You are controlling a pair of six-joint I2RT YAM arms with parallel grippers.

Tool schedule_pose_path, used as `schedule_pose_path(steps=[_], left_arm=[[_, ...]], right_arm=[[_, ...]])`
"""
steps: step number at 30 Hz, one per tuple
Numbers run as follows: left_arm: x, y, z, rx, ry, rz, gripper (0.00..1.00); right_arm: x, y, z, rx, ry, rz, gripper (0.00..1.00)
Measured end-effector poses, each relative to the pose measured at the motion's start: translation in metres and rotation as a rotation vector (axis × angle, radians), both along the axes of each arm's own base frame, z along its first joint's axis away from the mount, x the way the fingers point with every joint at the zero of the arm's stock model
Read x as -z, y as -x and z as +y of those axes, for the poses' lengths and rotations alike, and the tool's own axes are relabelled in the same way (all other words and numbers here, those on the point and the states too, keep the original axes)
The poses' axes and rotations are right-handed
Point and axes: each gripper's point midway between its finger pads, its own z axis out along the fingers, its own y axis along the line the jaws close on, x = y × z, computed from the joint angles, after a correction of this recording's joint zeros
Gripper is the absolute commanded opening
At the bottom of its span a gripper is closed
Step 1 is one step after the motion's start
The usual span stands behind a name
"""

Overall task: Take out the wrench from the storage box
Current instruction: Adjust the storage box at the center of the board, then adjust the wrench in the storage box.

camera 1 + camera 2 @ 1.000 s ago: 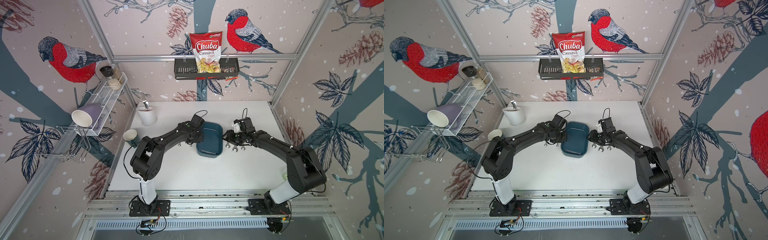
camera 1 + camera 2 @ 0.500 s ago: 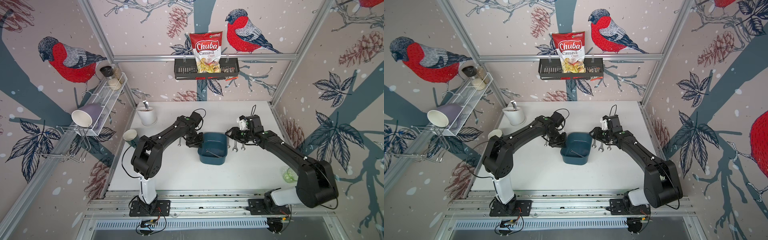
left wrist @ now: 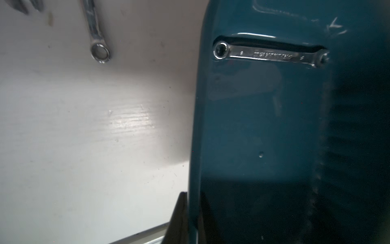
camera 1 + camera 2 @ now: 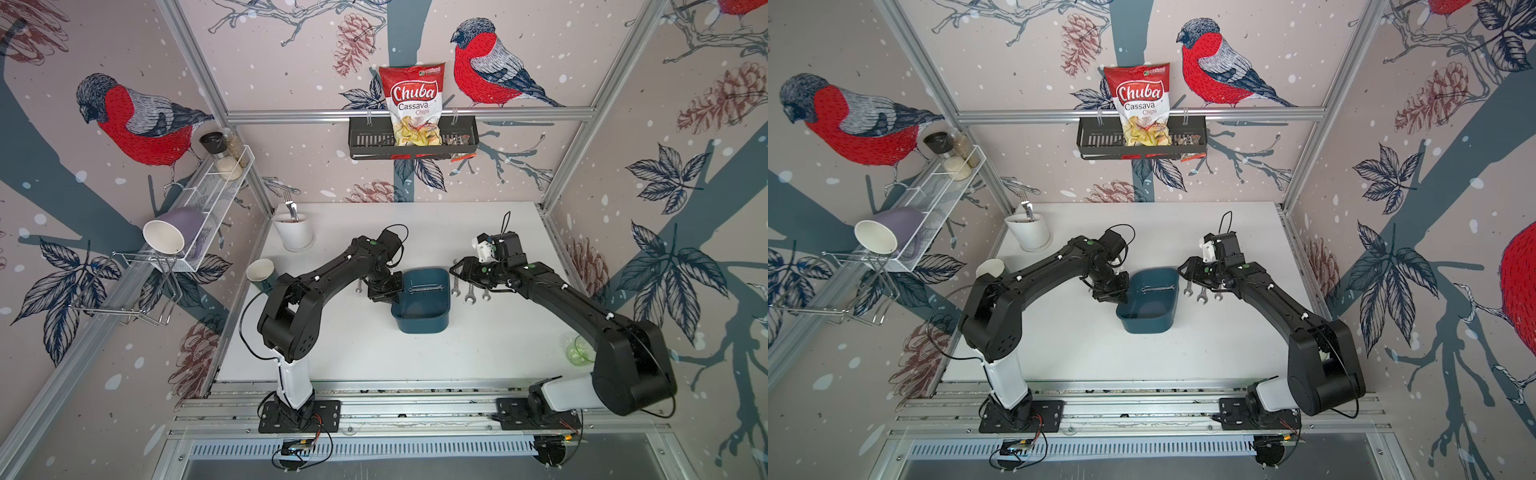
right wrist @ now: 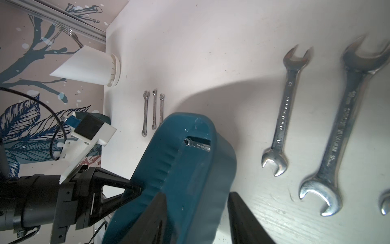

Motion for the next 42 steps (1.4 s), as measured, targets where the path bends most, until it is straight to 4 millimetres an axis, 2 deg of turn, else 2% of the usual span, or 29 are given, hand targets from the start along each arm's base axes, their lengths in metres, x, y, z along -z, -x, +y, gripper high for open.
schedule_pose_path(steps=[7,16,18,21,22,26,29,32,34,38,42], left_arm=[[0.025,-0.022,0.001,-0.056,-0.076,-0.215,0.03],[0.026,-0.038,-0.011,-0.102,-0.163,-0.368,0.17],[0.023,-0.041,-0.012,-0.115,-0.172,-0.380,0.23],[0.013,-0.046,-0.009,-0.121,-0.194,-0.419,0.43],[0.008,-0.047,-0.006,-0.121,-0.201,-0.434,0.46],[-0.023,-0.056,0.002,-0.087,-0.222,-0.550,0.48],[-0.039,-0.064,0.000,-0.006,-0.224,-0.639,0.48],[-0.045,-0.075,-0.016,0.137,-0.199,-0.725,0.48],[-0.042,-0.078,-0.031,0.245,-0.167,-0.747,0.48],[-0.026,-0.082,-0.064,0.468,-0.097,-0.760,0.46],[-0.003,-0.089,-0.084,0.616,-0.087,-0.760,0.48]], right_arm=[[0.021,0.000,0.003,-0.007,0.015,0.049,0.52],[0.049,0.001,0.015,-0.034,0.042,0.105,0.51],[0.055,0.001,0.017,-0.036,0.052,0.118,0.51],[0.058,0.000,0.020,-0.034,0.058,0.123,0.51],[0.058,0.000,0.020,-0.026,0.056,0.128,0.51],[0.059,-0.003,0.022,-0.027,0.058,0.115,0.51],[0.061,-0.004,0.023,-0.024,0.067,0.114,0.50],[0.063,-0.005,0.022,-0.020,0.073,0.114,0.49],[0.063,-0.005,0.021,-0.017,0.076,0.113,0.48],[0.063,-0.006,0.021,-0.016,0.078,0.112,0.46],[0.067,-0.005,0.021,-0.016,0.082,0.121,0.44]])
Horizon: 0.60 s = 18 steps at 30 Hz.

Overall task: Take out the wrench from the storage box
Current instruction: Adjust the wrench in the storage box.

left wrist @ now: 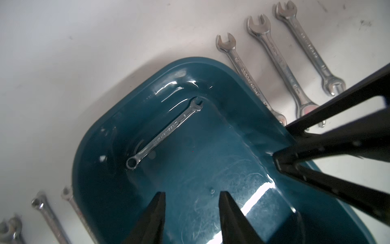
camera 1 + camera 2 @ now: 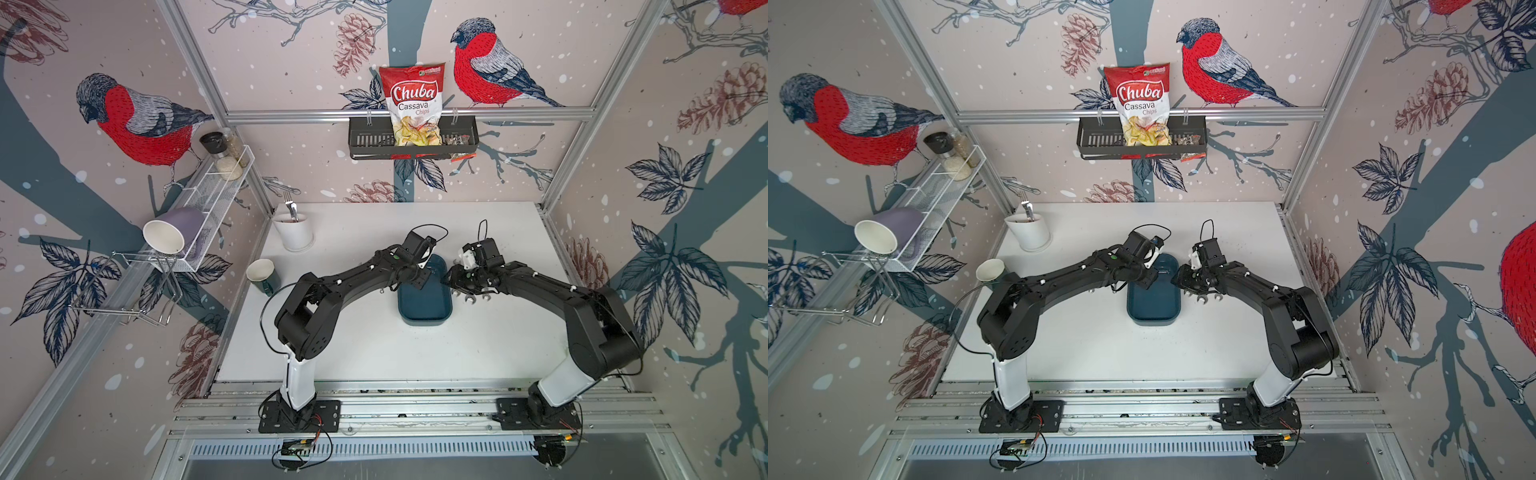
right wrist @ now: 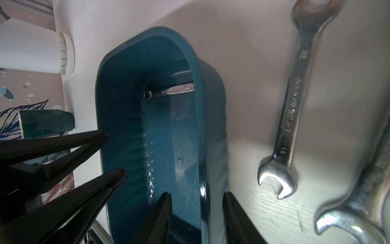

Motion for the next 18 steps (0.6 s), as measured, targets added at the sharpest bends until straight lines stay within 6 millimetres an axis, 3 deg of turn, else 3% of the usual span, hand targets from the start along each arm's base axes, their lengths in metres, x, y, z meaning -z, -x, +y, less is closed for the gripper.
schedule_pose_path(steps=[9,18], left_arm=[[0.032,-0.013,-0.010,0.112,-0.058,-0.033,0.61],[0.045,-0.028,-0.007,0.127,-0.080,-0.059,0.74]], right_arm=[[0.005,-0.002,-0.001,0.004,0.001,0.004,0.43],[0.008,-0.002,-0.002,0.005,0.003,0.012,0.41]])
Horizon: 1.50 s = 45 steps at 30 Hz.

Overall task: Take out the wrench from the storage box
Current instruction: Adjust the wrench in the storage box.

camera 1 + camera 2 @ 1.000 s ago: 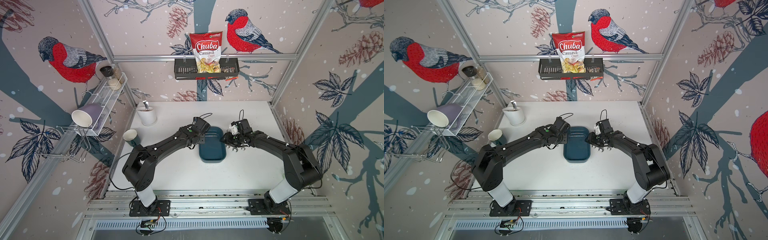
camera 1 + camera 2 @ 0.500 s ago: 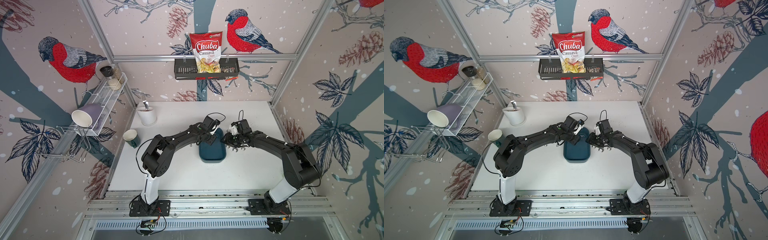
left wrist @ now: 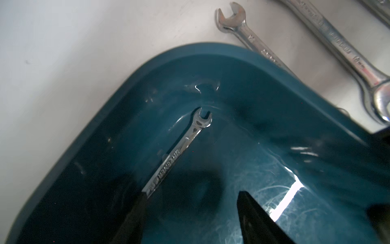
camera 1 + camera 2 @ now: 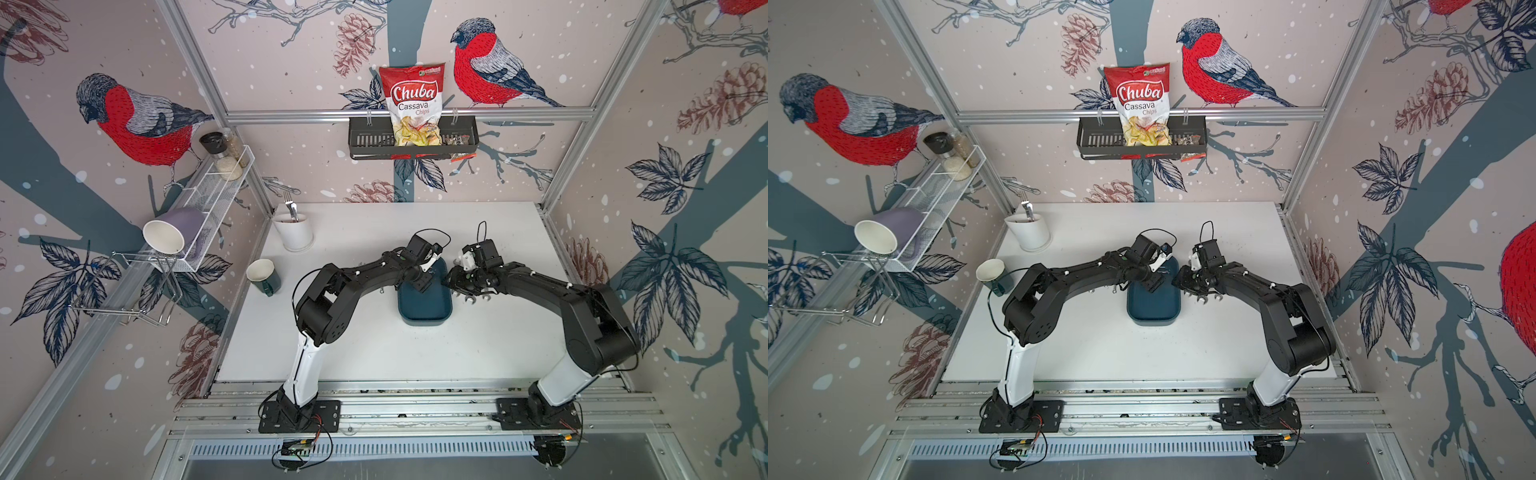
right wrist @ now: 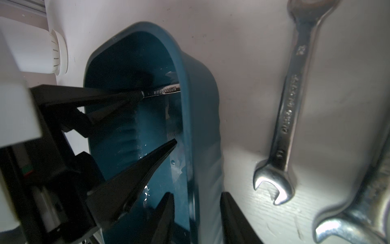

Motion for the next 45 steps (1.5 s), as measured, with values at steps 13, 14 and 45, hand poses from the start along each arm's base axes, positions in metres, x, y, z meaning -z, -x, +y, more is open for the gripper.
schedule_pose_path(steps=[13,14,45], left_arm=[[0.019,-0.009,0.000,0.015,0.045,0.053,0.71],[0.019,-0.009,-0.001,0.014,0.051,0.057,0.71],[0.000,0.006,0.013,-0.100,-0.017,0.072,0.70]], right_arm=[[0.003,0.000,-0.001,0.002,0.001,0.004,0.41],[0.003,0.000,-0.001,0.003,0.001,0.005,0.41],[0.000,-0.004,0.001,0.004,-0.016,-0.015,0.41]])
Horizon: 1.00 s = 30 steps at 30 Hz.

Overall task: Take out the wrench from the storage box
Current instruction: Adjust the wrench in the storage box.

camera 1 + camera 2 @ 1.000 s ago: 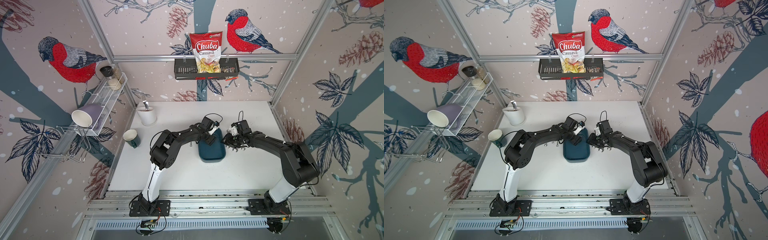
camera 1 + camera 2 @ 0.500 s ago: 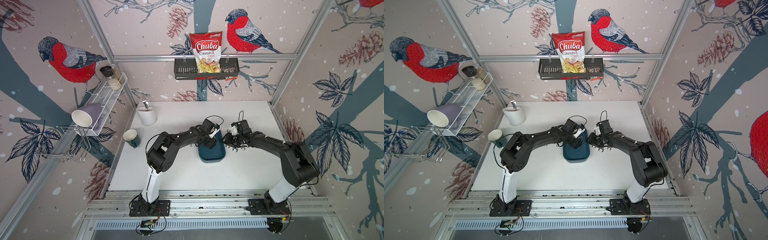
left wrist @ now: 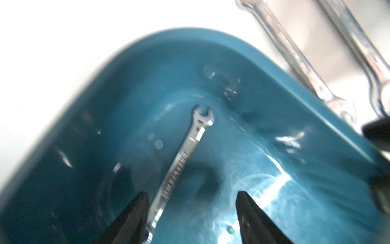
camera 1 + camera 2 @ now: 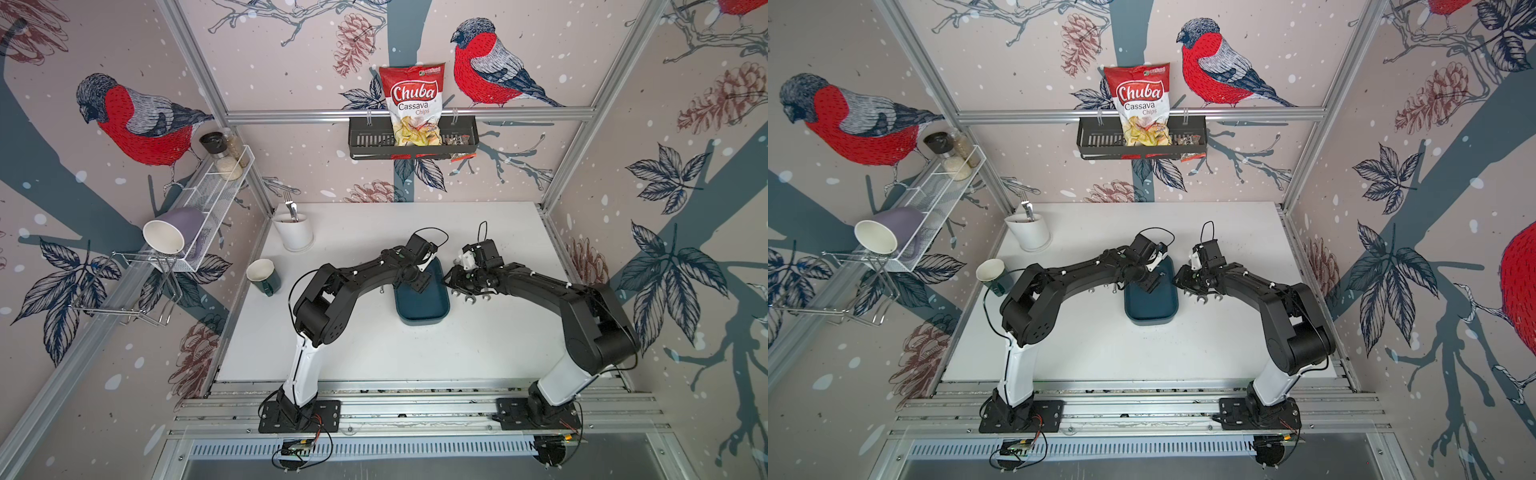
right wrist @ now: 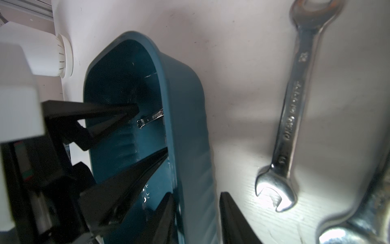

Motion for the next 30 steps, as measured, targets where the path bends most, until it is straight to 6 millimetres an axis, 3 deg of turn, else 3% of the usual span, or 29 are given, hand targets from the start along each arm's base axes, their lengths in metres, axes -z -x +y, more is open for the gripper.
schedule_pose_path(steps=[5,10,16,23,27,30], left_arm=[[0.011,-0.011,0.004,-0.019,-0.010,0.011,0.67],[0.021,-0.010,0.004,-0.013,-0.003,0.039,0.55],[0.023,-0.011,0.002,-0.011,0.014,0.026,0.25],[0.021,-0.003,0.000,-0.008,0.001,0.018,0.10],[0.017,0.004,-0.006,-0.011,-0.001,0.014,0.09],[0.022,0.015,-0.007,-0.010,-0.037,0.027,0.23]], right_arm=[[0.000,0.000,0.000,0.001,0.000,0.000,0.41],[-0.001,0.000,-0.001,0.000,-0.007,0.003,0.41],[0.000,0.000,-0.001,-0.001,-0.010,0.005,0.40],[0.001,0.002,-0.001,-0.004,-0.015,0.007,0.40],[0.001,0.002,-0.001,-0.004,-0.016,0.007,0.40],[0.000,0.002,-0.001,-0.004,-0.017,0.007,0.40]])
